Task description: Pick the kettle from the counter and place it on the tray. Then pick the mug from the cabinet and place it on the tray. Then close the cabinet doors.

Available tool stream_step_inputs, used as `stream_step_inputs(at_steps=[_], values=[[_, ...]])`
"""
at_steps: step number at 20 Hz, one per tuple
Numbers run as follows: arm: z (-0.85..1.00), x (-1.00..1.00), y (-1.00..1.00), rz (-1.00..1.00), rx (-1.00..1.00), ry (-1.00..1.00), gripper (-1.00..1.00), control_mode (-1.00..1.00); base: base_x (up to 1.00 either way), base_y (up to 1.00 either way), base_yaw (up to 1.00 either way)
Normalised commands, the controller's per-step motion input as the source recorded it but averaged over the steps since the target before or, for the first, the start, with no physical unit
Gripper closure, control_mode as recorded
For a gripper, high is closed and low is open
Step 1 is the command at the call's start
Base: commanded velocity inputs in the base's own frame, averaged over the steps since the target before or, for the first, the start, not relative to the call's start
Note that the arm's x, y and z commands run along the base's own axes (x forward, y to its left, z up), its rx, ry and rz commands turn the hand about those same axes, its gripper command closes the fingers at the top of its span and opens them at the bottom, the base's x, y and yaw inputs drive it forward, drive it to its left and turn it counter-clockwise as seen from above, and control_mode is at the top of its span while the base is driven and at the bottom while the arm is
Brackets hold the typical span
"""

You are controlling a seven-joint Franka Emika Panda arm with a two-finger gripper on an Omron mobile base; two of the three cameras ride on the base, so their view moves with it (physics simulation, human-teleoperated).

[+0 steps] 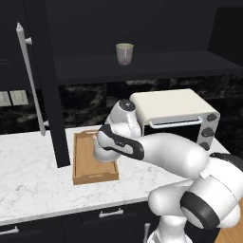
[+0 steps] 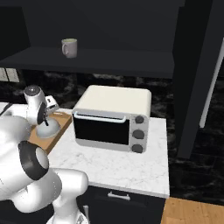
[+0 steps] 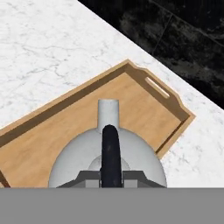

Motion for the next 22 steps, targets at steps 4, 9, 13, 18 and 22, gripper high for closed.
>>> stream_step_inputs(at_steps=[4, 9, 13, 18, 22], values=[[-0.08, 0.39, 0.38, 0.05, 0.0, 0.0, 1.0, -1.0, 0.0, 0.0, 0.0], [-0.14, 0.33, 0.34, -0.01, 0.0, 0.0, 1.0, -1.0, 0.0, 0.0, 0.0], [-0.15, 0.38, 0.21, -0.07, 0.03, -0.01, 1.0, -1.0, 0.0, 0.0, 0.0], [-0.13, 0.47, 0.12, -0.04, 0.09, 0.0, 1.0, -1.0, 0.0, 0.0, 0.0], [-0.12, 0.41, 0.13, -0.01, 0.08, 0.0, 1.0, -1.0, 0.0, 0.0, 0.0]])
